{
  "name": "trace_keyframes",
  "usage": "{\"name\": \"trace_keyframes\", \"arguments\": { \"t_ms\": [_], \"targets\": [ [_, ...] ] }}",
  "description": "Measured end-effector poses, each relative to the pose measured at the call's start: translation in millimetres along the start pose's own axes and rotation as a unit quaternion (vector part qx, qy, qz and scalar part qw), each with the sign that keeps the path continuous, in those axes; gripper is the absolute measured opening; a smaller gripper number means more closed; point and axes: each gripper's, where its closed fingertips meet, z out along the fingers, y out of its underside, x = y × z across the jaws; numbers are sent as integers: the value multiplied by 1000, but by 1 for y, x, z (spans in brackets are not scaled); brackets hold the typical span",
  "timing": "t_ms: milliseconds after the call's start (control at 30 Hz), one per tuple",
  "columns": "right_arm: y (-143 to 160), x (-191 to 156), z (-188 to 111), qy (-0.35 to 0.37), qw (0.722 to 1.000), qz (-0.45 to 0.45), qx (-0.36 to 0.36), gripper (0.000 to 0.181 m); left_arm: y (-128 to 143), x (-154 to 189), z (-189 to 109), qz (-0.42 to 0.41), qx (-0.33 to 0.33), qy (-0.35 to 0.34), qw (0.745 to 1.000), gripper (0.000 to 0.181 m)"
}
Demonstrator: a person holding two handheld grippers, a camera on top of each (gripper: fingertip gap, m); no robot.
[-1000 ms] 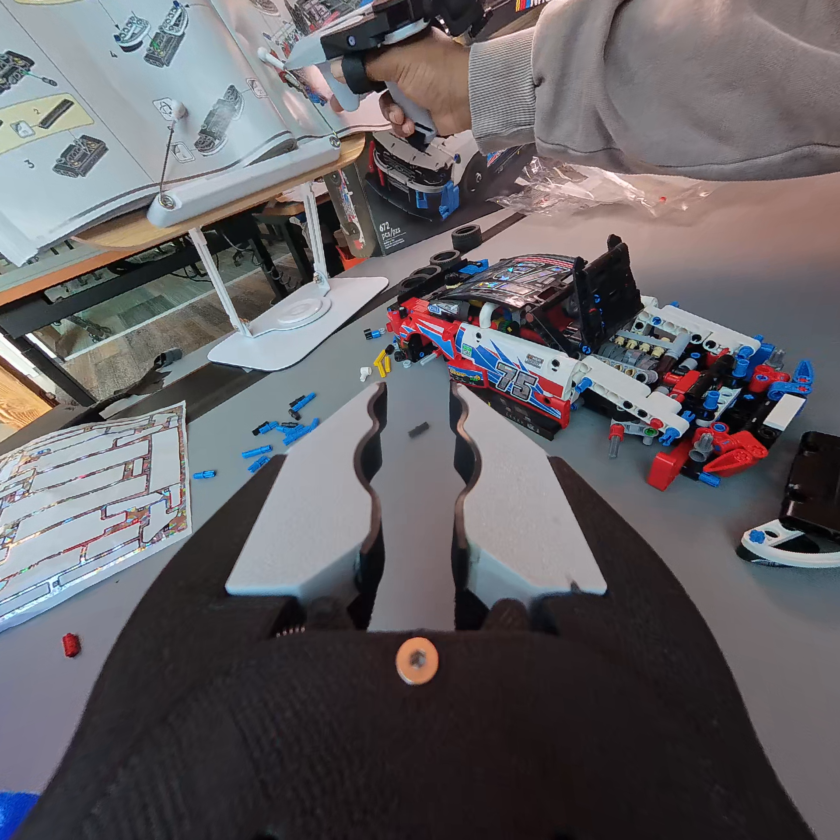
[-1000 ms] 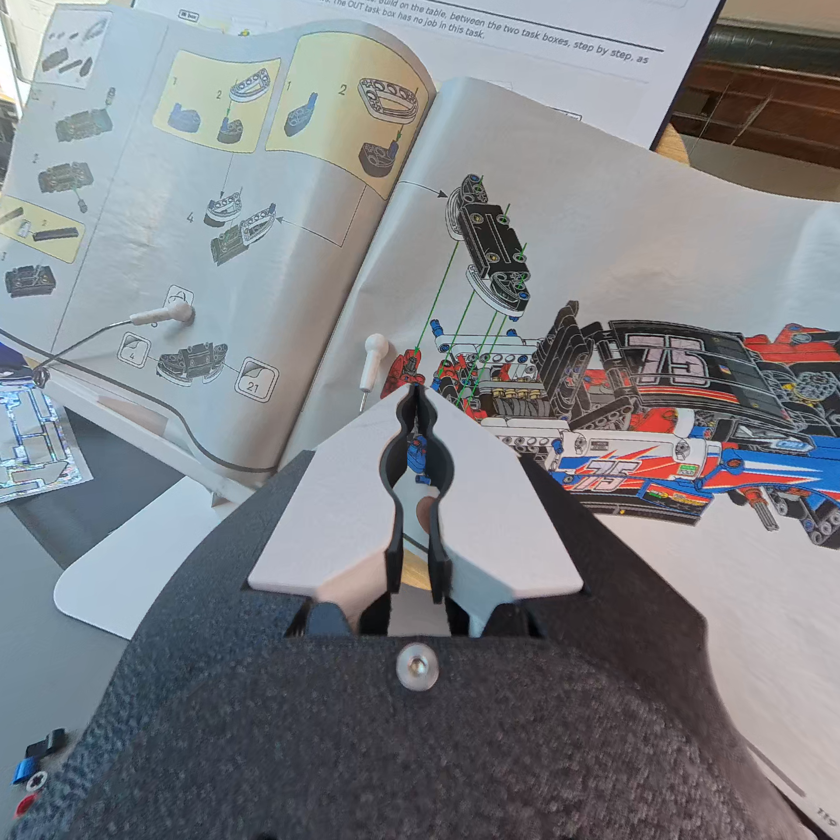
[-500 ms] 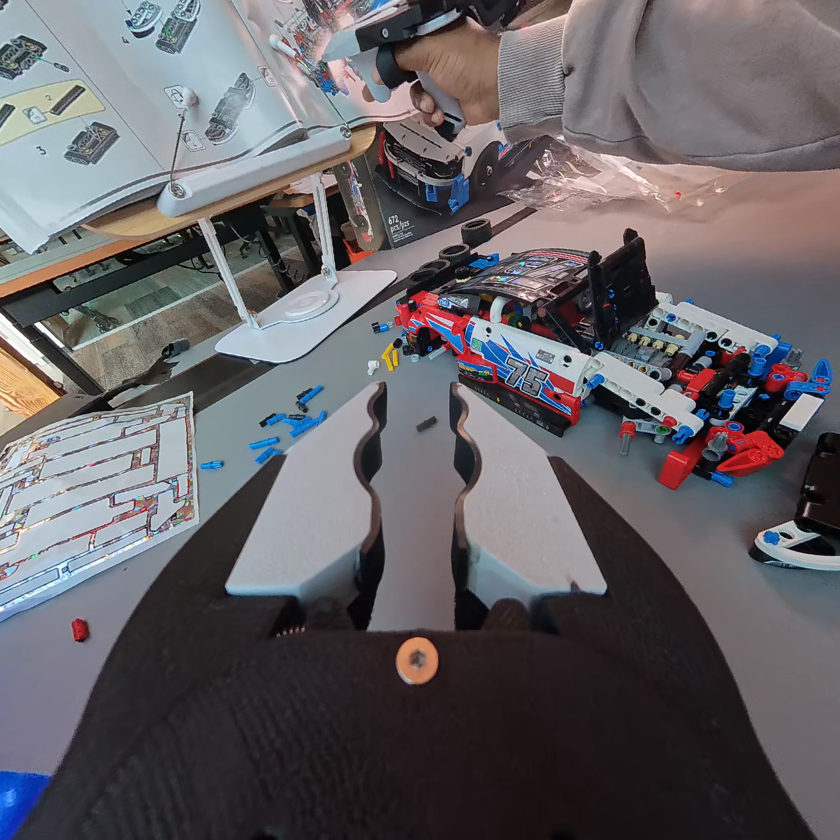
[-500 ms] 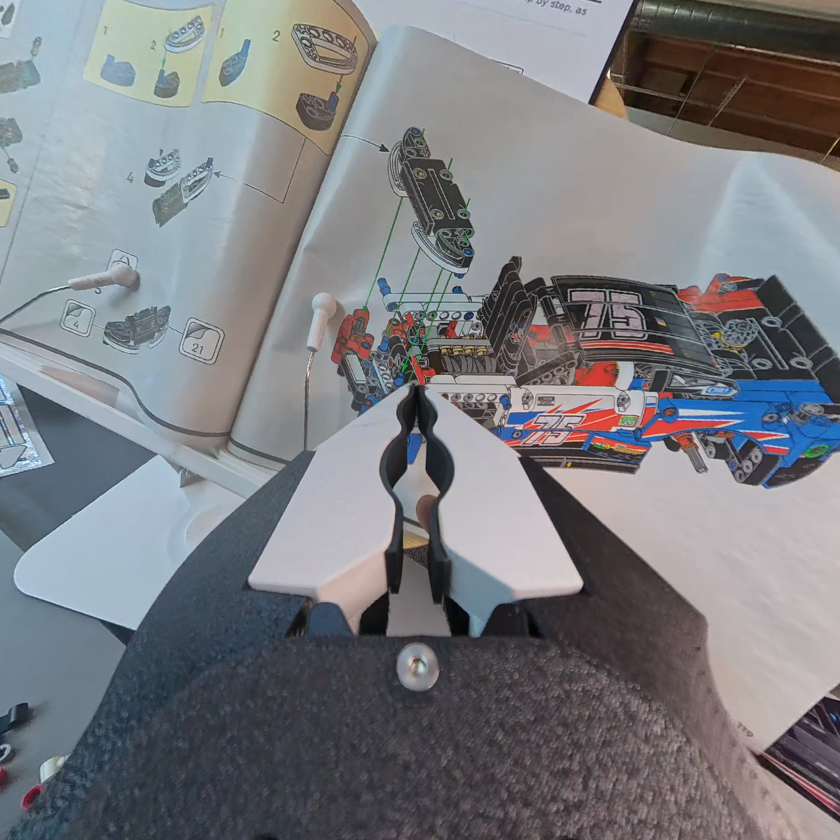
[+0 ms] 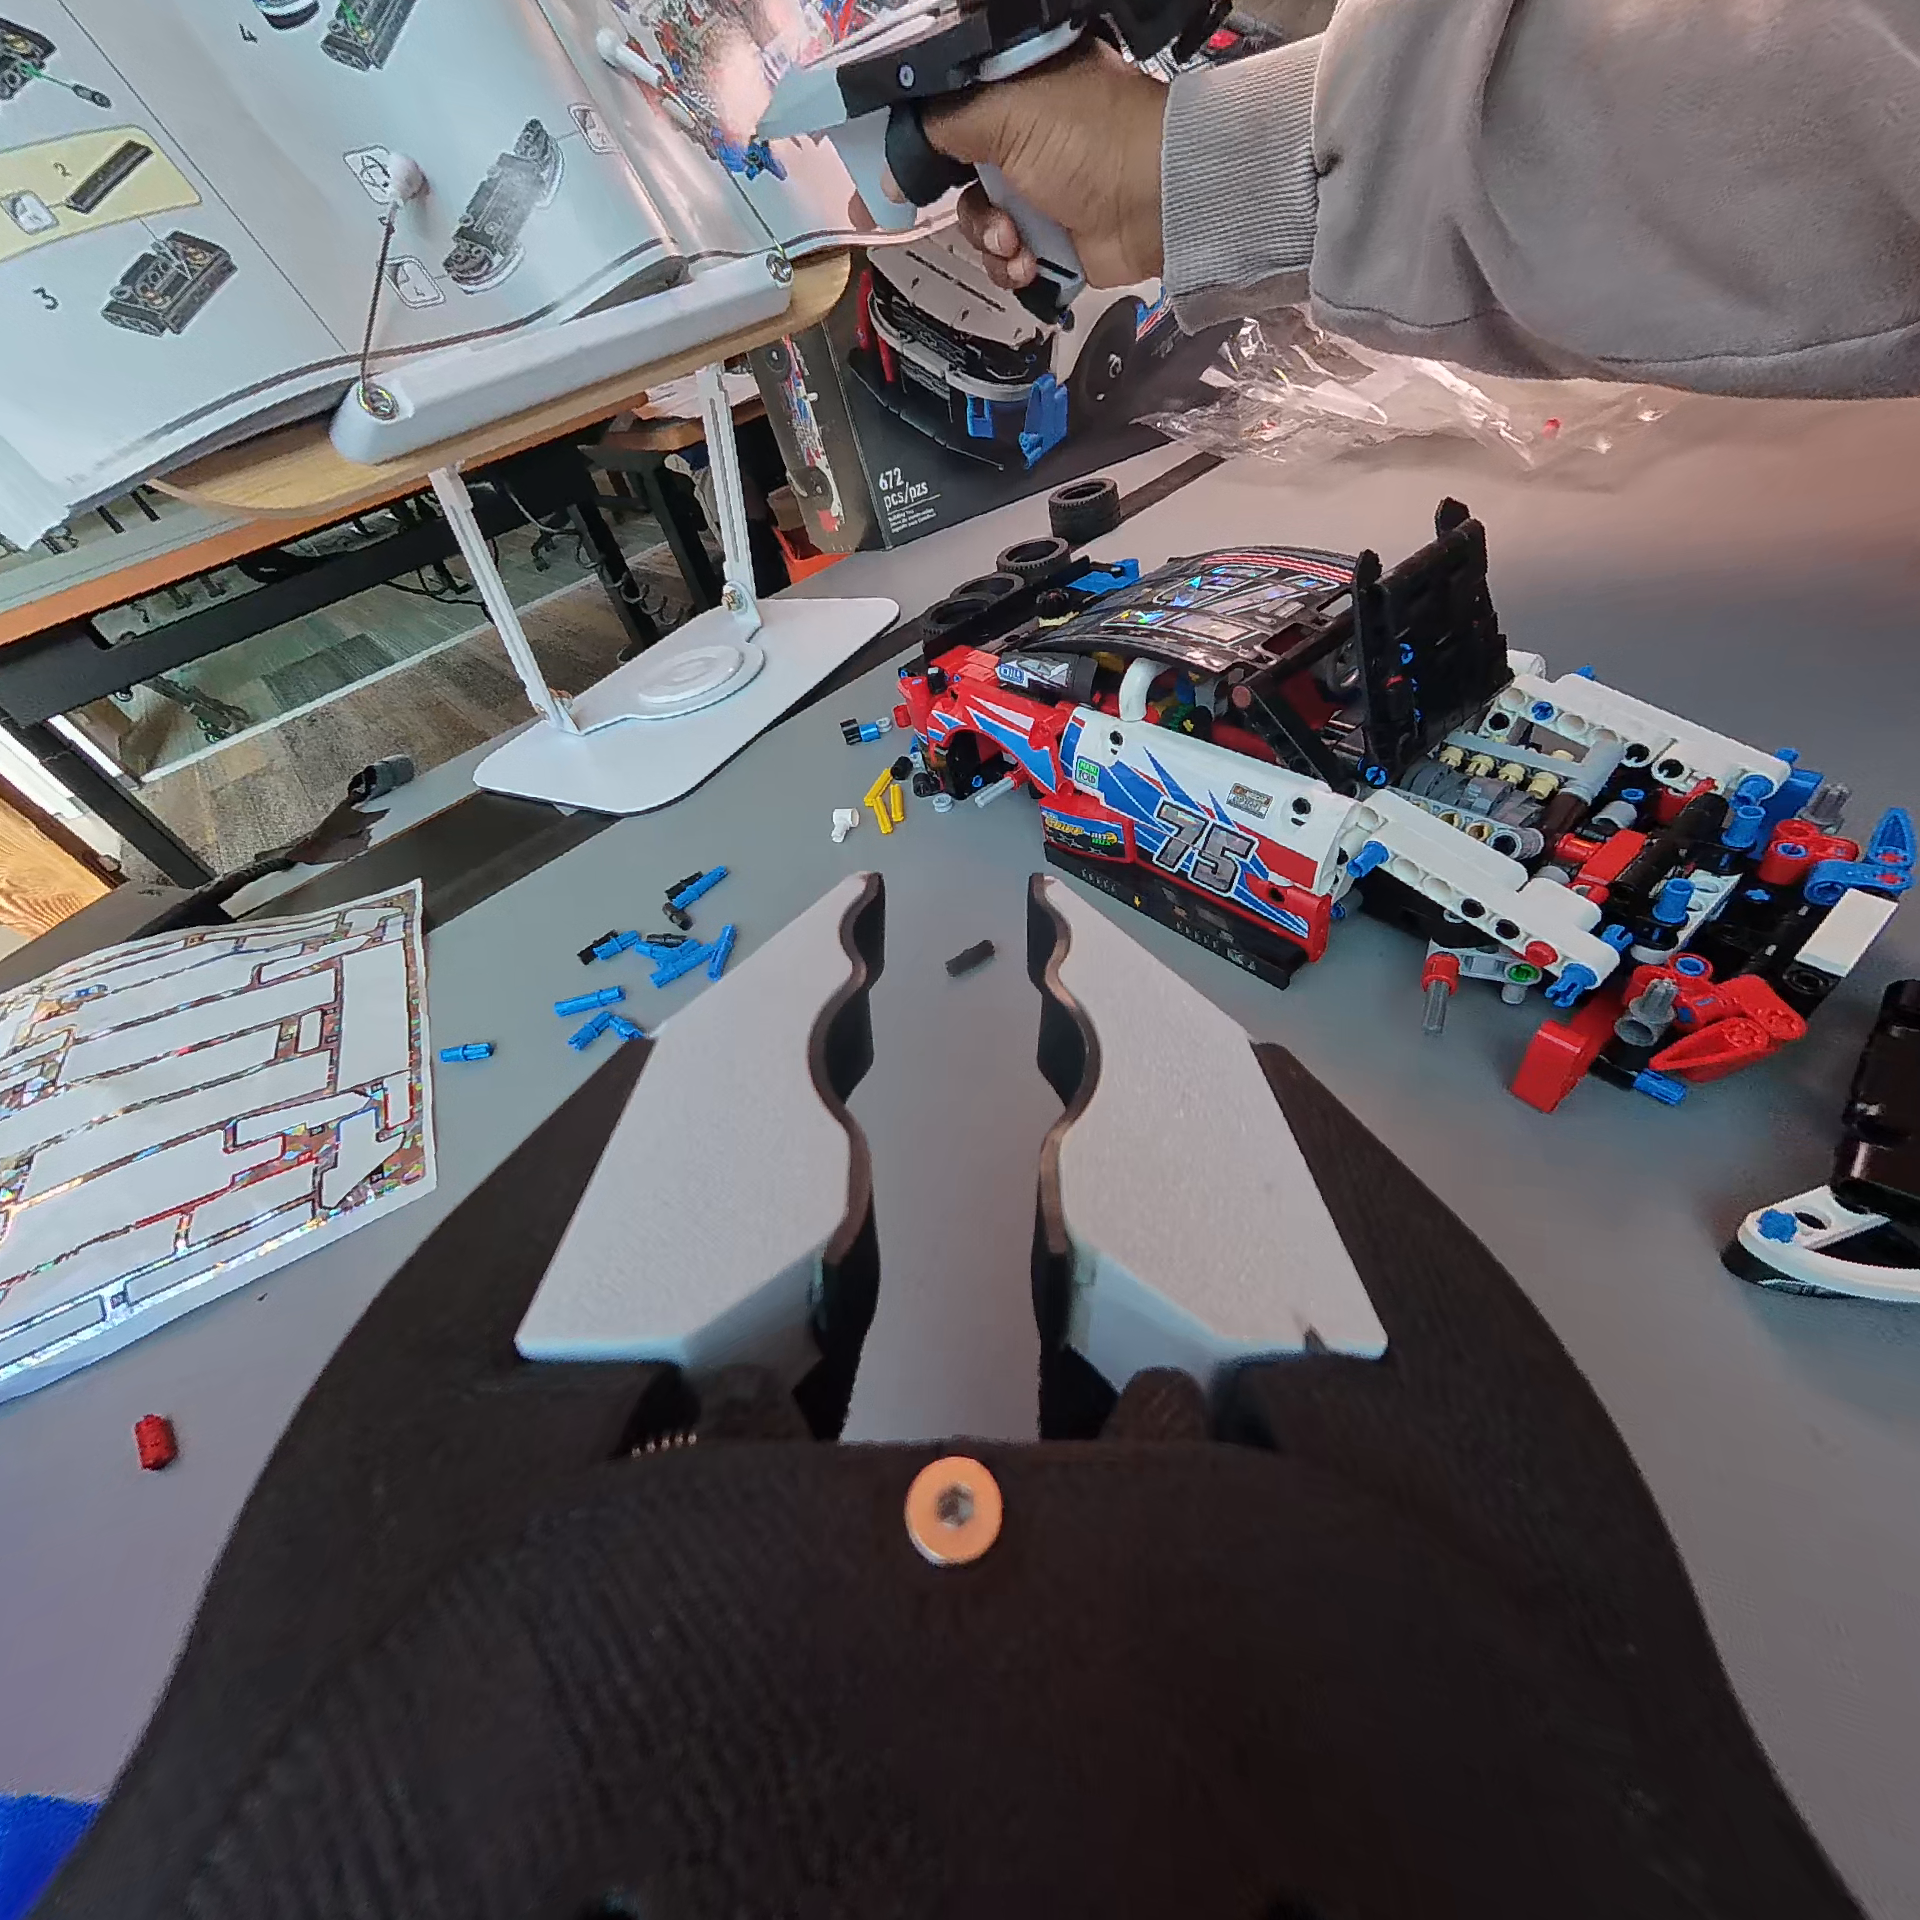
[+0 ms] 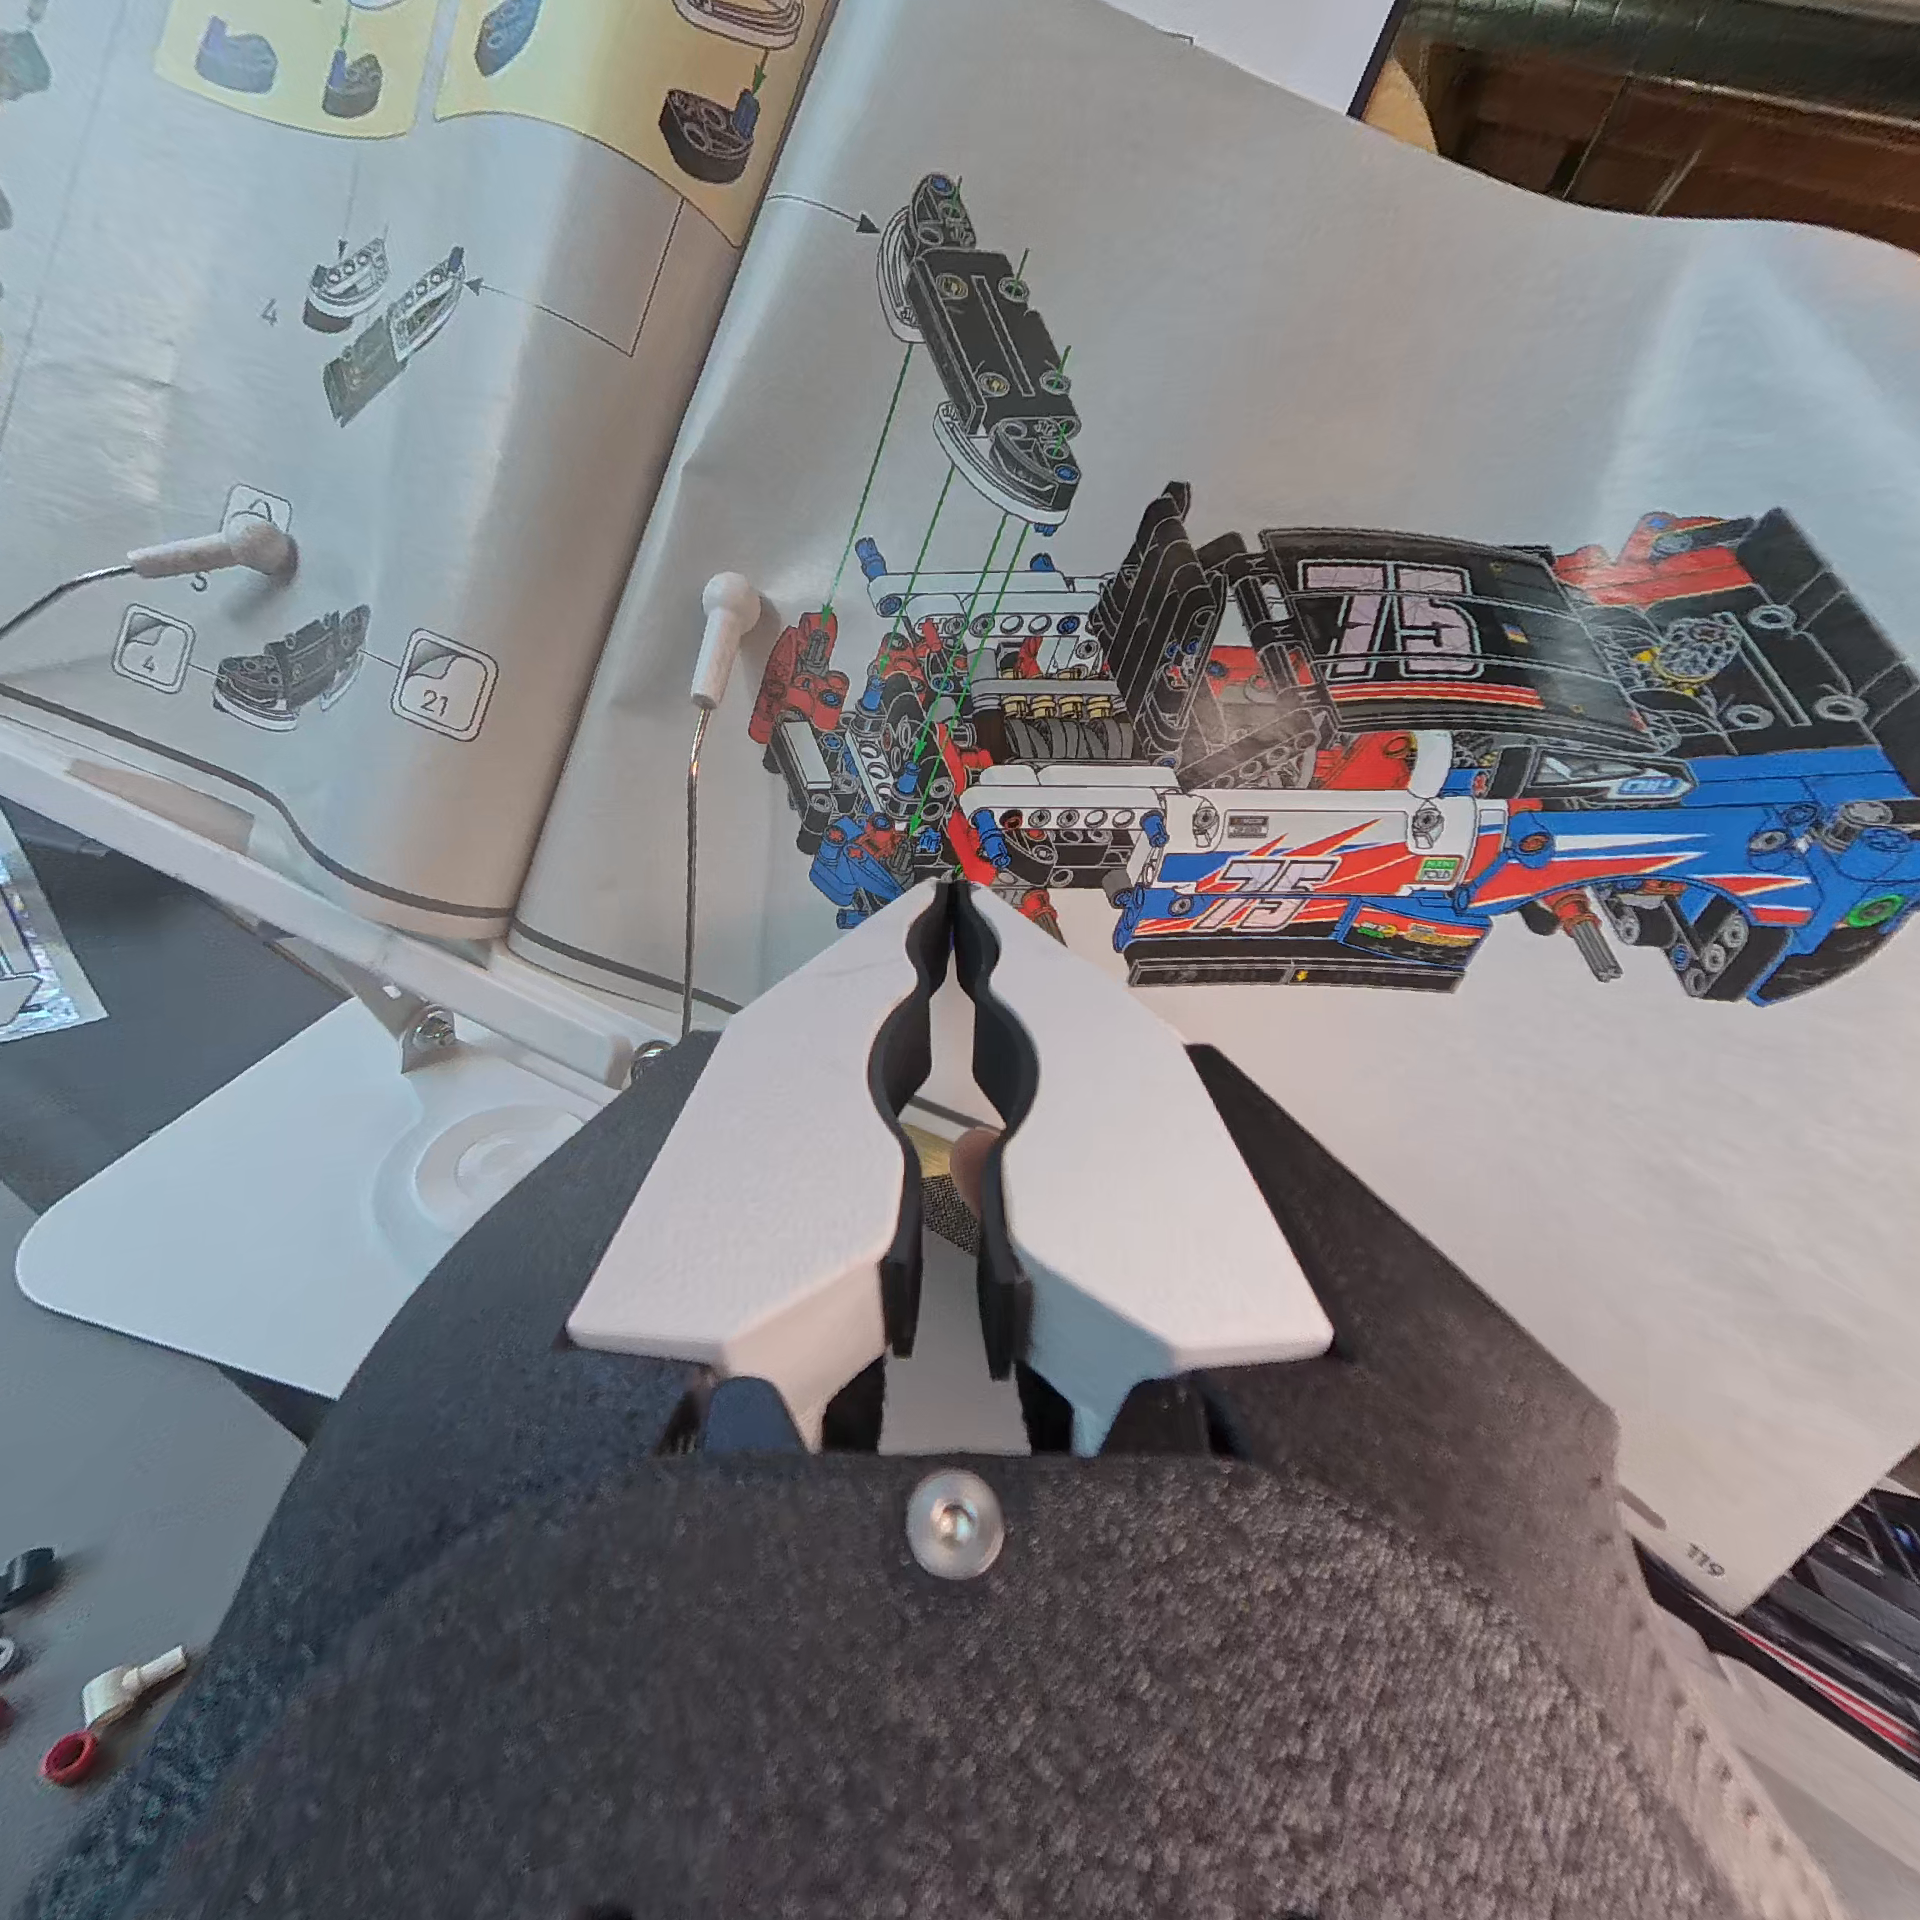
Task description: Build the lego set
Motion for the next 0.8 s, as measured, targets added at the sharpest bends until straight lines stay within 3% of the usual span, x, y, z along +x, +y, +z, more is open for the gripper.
{"name": "trace_keyframes", "arguments": {
  "t_ms": [33,167,300,433,567,700,800],
  "targets": [
    [0,0,0,0,1000,-1,1,0,0,0,0,1,-1,1,1000,25],
    [-4,-1,-7,-1,1000,3,7,0,2,2,1,1,-5,6,1000,25],
    [-21,-29,-52,-49,998,8,31,0,0,9,0,0,-1,28,1000,26],
    [-25,-101,-144,-184,982,-37,22,4,-13,33,-7,7,25,92,995,27],
    [-3,-183,-265,-352,935,-11,-52,10,-13,81,-25,5,23,242,970,26],
    [42,-252,-370,-456,876,-25,-157,12,10,126,-46,-3,-57,384,922,34],
    [81,-294,-411,-467,855,-50,-222,16,31,148,-53,43,-116,416,901,44]
  ]
}}
